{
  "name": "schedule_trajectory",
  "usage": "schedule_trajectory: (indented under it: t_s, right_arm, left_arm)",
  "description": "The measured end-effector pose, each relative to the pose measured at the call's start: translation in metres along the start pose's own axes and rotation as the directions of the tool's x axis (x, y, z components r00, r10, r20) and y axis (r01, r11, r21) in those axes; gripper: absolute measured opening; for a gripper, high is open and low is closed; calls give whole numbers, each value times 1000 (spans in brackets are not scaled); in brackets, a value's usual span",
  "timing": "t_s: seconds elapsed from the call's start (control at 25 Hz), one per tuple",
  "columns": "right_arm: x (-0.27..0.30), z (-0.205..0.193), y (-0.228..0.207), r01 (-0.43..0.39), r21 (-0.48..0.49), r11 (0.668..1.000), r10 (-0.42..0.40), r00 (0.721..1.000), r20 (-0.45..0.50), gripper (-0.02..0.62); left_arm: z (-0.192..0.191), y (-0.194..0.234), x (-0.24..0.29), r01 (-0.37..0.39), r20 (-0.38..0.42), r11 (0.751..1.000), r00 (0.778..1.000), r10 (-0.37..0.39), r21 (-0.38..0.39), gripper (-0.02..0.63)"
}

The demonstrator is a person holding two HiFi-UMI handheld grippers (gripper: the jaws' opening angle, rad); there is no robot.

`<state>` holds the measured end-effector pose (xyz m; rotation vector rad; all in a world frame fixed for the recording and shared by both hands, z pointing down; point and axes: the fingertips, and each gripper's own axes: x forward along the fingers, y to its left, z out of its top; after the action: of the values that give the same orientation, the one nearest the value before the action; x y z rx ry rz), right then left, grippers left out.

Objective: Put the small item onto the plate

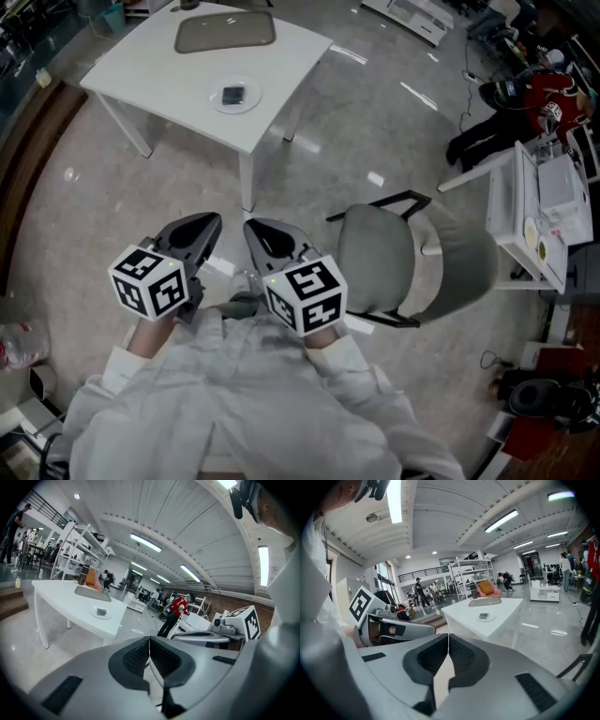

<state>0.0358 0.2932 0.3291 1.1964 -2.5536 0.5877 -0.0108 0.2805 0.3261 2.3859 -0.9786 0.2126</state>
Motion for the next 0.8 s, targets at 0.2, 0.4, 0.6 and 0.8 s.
schedule_trajectory:
  t_s: [0.2,0.4,0.6,0.8]
  right_arm:
    - [29,20,-18,47,18,999,-47,999,24,15]
    - [41,26,-30,89,26,996,-90,995,32,15]
    - [50,21,-47,107,64,992,-108,994,15,15]
    - [70,27,-59,77,83,994,-77,997,7,15]
  left_arm:
    - [21,26,17,37,-14,999,999,-36,22,11]
    - [28,40,32,69,-25,997,997,-69,22,11]
    - [22,44,47,96,-55,995,994,-96,-6,11]
    - [30,60,61,79,-60,997,995,-80,-14,11]
